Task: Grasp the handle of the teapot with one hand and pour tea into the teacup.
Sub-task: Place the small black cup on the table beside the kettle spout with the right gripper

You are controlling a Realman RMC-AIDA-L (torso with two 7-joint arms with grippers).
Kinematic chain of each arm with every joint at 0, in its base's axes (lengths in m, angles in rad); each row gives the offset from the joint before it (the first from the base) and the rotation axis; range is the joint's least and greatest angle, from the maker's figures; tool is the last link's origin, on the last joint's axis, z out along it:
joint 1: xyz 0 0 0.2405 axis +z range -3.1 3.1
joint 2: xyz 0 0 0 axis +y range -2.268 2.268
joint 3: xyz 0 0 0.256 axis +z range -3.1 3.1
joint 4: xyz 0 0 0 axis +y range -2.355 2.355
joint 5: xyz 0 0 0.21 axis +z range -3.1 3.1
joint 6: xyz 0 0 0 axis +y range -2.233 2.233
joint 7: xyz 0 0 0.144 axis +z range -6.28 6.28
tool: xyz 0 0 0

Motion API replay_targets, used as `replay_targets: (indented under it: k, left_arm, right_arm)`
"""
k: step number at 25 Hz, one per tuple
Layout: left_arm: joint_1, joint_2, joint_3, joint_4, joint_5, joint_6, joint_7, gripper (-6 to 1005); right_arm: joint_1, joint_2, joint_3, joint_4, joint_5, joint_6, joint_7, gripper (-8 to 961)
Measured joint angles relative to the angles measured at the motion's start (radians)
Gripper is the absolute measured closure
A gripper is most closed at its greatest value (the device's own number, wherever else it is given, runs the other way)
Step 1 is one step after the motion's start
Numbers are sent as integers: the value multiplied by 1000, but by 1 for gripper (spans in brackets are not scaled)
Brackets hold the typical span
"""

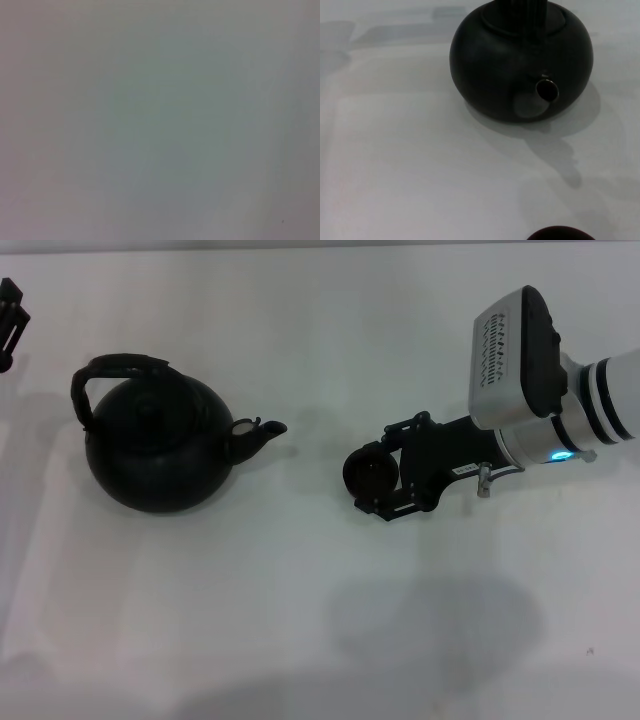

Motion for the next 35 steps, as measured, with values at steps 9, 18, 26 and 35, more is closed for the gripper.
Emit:
replay_targets:
  k: [9,18,26,35]
  left_arm:
    - [-2,0,0,-1,0,23,0,120]
    - [-2,0,2,-2,0,30,0,120]
    - [-2,0,2,-2,2,35,0,120]
    - [3,0,2,-1,2,46,0,119]
  right_arm:
    - [8,-1,-19,2,-8,-19,3,217]
    - [7,-5,-17,2,-8,-21,-1,212]
    - [7,-7,-11,0,-5,-2,1,134]
    - [-15,-10,141,-28,0,67,-24,84]
